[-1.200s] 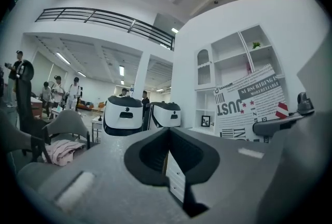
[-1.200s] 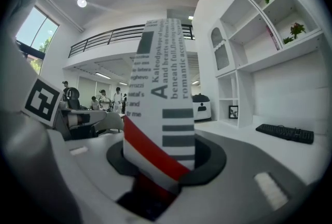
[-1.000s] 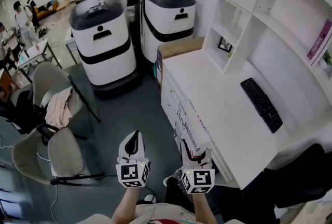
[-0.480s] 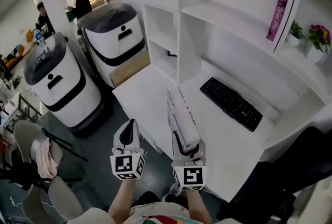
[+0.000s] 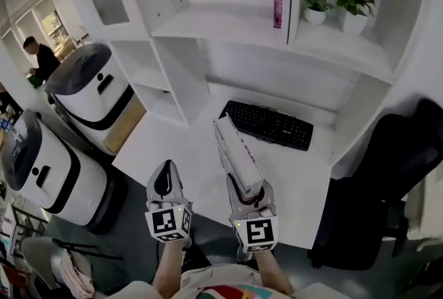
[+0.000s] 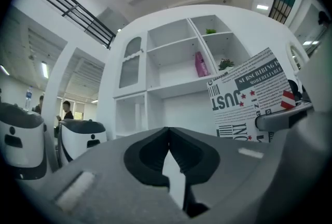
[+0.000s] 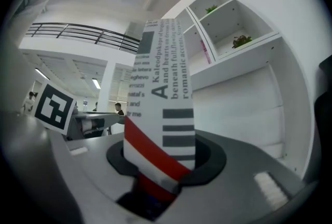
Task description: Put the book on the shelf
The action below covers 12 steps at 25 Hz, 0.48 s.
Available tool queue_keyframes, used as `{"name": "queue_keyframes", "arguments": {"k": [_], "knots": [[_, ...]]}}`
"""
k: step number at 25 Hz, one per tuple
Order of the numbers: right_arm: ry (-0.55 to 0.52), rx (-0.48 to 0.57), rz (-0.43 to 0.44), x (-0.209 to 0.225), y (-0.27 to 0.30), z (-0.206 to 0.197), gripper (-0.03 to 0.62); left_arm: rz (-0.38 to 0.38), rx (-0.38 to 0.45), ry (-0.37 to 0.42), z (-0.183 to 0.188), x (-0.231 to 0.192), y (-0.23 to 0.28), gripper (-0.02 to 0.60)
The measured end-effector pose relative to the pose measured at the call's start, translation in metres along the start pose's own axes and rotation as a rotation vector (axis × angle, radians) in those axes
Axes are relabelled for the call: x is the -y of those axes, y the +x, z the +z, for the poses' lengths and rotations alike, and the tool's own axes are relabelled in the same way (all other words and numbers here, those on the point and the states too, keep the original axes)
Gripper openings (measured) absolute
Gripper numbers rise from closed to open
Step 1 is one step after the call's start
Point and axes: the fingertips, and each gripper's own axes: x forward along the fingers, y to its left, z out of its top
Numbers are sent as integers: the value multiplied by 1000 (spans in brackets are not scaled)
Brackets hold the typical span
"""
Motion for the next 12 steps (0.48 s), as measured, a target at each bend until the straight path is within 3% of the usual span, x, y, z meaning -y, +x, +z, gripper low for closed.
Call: {"name": "queue_keyframes", "arguments": {"k": [7, 12], "knots": [[-65, 11, -255, 44, -10, 15, 158, -208, 56, -81, 4, 31, 48, 2], [-91, 10, -421, 53, -23, 23, 158, -332, 88, -55, 10, 39, 62, 2]]}}
